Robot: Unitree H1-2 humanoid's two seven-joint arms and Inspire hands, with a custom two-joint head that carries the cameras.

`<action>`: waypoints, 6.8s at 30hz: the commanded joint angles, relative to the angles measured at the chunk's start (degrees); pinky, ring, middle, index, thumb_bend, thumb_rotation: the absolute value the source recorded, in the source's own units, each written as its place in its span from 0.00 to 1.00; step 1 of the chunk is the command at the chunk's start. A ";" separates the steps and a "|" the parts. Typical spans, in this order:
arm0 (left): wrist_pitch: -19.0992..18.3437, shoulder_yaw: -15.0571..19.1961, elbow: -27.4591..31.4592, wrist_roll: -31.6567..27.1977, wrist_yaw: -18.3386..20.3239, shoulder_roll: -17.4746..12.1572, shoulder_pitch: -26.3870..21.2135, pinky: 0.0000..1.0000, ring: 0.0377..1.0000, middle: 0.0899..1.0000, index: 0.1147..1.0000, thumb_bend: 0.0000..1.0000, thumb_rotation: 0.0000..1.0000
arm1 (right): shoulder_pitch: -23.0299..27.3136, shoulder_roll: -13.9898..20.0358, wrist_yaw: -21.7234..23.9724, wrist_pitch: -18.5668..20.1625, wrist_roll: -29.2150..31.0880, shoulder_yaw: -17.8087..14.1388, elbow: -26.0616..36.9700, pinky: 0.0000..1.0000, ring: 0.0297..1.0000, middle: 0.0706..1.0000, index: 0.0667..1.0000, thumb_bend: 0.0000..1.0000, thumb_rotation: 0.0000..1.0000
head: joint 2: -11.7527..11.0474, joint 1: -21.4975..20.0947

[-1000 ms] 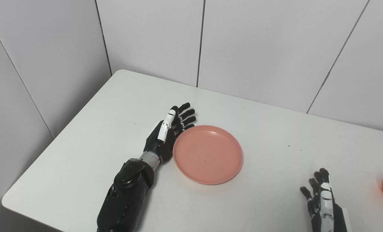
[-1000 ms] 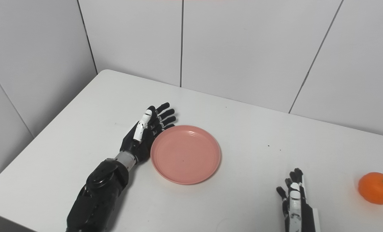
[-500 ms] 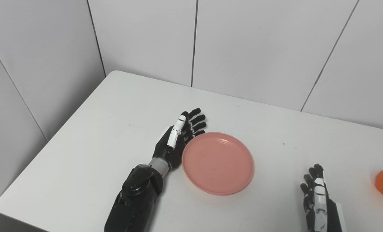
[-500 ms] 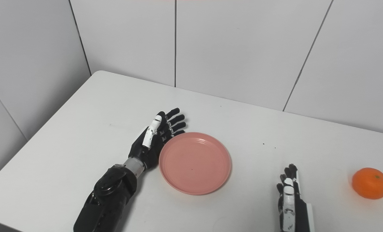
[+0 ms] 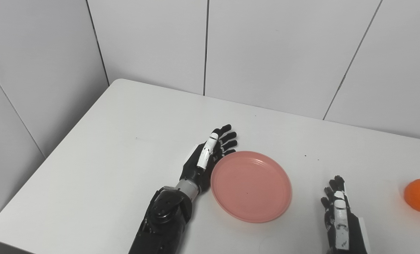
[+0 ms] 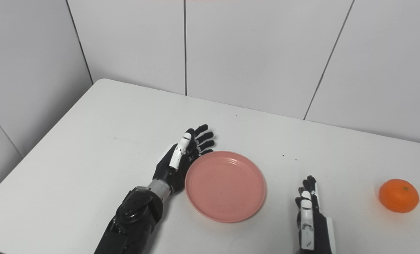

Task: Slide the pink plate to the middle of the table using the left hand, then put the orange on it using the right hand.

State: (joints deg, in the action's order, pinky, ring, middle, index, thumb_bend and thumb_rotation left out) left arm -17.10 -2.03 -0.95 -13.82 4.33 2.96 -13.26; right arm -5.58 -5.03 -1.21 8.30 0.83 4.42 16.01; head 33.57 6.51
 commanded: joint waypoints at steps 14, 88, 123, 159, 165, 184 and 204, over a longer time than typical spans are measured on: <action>-3.90 -4.24 1.99 1.57 0.75 2.56 3.30 0.87 0.88 0.89 0.87 0.39 1.00 | 1.00 -2.07 -0.88 0.01 -3.07 1.26 1.94 1.00 1.00 1.00 1.00 0.25 1.00 | 1.12 -4.47; 4.00 4.22 -4.54 -6.19 10.00 -5.81 5.43 0.99 0.94 0.93 0.92 0.33 1.00 | 13.55 9.33 -8.12 7.01 -40.67 -7.50 10.22 0.84 0.90 0.92 0.94 0.90 0.42 | -7.93 -38.47; 1.28 4.31 -1.51 -7.39 9.64 -6.51 5.93 1.00 0.96 0.95 0.94 0.32 1.00 | 16.56 22.14 1.32 17.80 -52.66 -10.87 1.82 0.74 0.87 0.91 0.94 0.98 0.50 | -5.54 -40.67; -0.98 5.44 -0.56 -8.62 9.72 -7.37 5.30 0.98 0.95 0.95 0.94 0.31 1.00 | 23.66 24.70 8.17 18.56 -48.68 -13.27 -11.24 0.70 0.82 0.90 0.92 1.00 0.48 | -3.07 -41.48; -0.96 5.47 -0.39 -8.96 9.85 -7.54 5.31 0.98 0.95 0.95 0.94 0.31 1.00 | 24.48 24.53 9.66 18.61 -48.75 -13.58 -12.47 0.71 0.83 0.89 0.91 1.00 0.48 | -2.51 -41.54; -1.24 5.61 -0.64 -9.70 9.91 -7.96 4.95 0.98 0.95 0.95 0.94 0.30 1.00 | 25.10 24.26 17.45 18.61 -53.17 -15.82 -13.30 0.70 0.81 0.86 0.88 1.00 0.49 | -1.42 -41.54; -1.60 5.55 -0.18 -9.95 9.99 -8.22 4.77 0.97 0.94 0.95 0.94 0.31 1.00 | 26.16 22.05 23.78 18.61 -57.05 -21.12 -13.10 0.68 0.78 0.81 0.84 0.96 0.35 | -0.76 -41.34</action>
State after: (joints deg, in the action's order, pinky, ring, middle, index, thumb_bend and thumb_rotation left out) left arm -15.46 3.59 0.13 -23.57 14.93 -4.97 -9.32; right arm 18.24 16.65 23.90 26.87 -56.28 -15.98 2.26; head 32.78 -34.89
